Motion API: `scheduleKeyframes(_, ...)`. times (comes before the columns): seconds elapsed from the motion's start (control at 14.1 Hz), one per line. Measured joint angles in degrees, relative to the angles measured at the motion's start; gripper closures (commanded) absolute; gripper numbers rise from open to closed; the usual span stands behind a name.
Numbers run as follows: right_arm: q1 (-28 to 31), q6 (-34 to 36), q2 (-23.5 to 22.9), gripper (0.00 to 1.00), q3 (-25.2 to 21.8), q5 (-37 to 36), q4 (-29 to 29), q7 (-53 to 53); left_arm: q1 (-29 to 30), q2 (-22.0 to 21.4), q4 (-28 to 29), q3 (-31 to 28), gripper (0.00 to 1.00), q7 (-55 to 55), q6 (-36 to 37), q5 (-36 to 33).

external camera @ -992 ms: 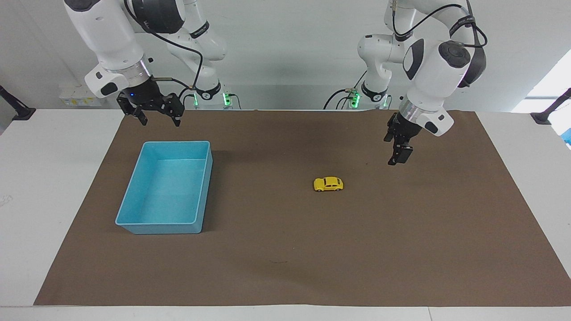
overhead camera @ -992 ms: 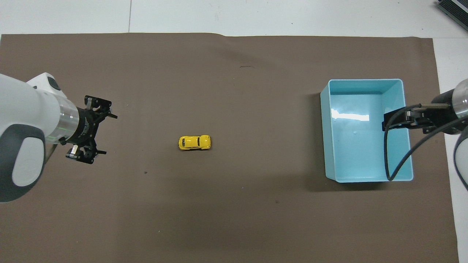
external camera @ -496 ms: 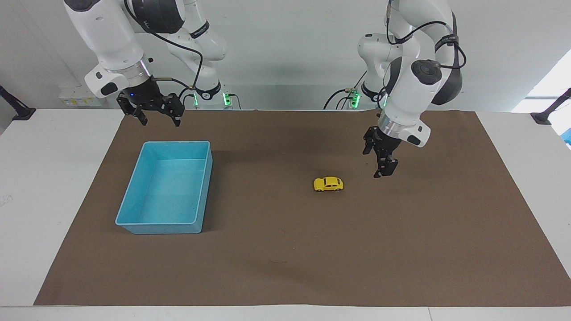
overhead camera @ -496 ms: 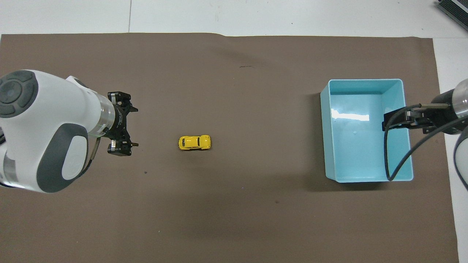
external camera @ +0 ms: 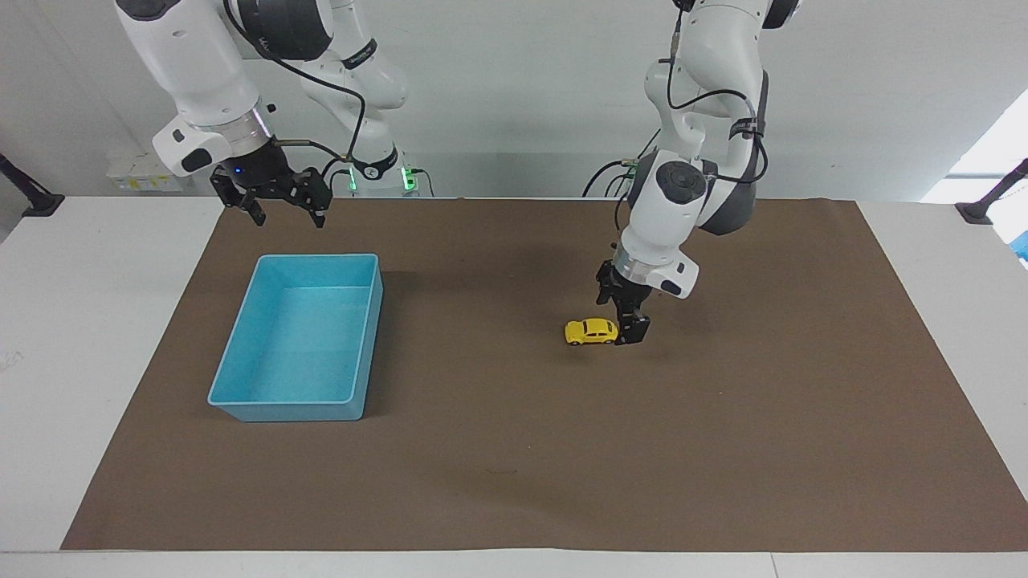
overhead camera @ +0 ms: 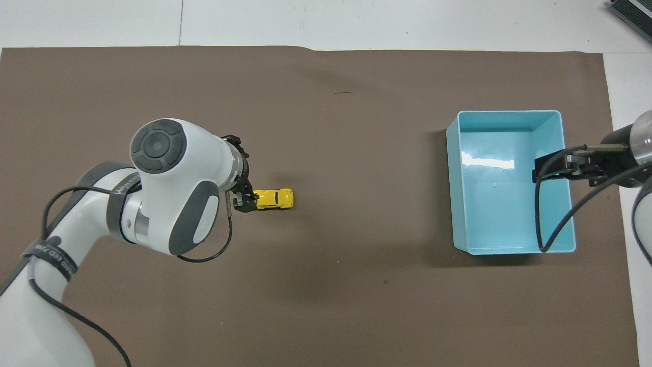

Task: Wind up and store yellow beetle car
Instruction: 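Lower the left gripper and press down on the yellow car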

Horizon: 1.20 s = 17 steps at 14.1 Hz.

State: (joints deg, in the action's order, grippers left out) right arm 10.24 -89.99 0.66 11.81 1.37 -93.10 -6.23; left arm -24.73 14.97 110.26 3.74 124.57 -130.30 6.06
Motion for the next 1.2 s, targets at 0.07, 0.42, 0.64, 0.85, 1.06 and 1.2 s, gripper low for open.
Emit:
scheduleKeyframes(0.07, 0.0, 0.0, 0.0, 0.0, 0.0, 0.0, 0.0, 0.0, -0.8, 0.7, 0.3, 0.0, 0.0, 0.2, -0.5, 0.0)
scheduleKeyframes(0.42, 0.0, 0.0, 0.0, 0.0, 0.0, 0.0, 0.0, 0.0, -3.2, 1.2, 4.6, -0.1, 0.0, 2.2, -4.8, 0.0)
scheduleKeyframes(0.64, 0.0, 0.0, 0.0, 0.0, 0.0, 0.0, 0.0, 0.0, -3.2, 1.2, 5.3, -0.3, 0.0, 2.5, -5.2, 0.0)
scheduleKeyframes(0.85, 0.0, 0.0, 0.0, 0.0, 0.0, 0.0, 0.0, 0.0, -3.2, 1.2, 5.7, -1.0, 0.0, 2.8, -5.2, 0.0)
scheduleKeyframes(1.06, 0.0, 0.0, 0.0, 0.0, 0.0, 0.0, 0.0, 0.0, -3.1, 1.2, 5.7, -1.1, 0.71, 2.9, -5.2, 0.0)
scheduleKeyframes(1.2, 0.0, 0.0, 0.0, 0.0, 0.0, 0.0, 0.0, 0.0, -3.2, 1.2, 5.8, -1.0, 0.99, 2.9, -5.8, 0.0)
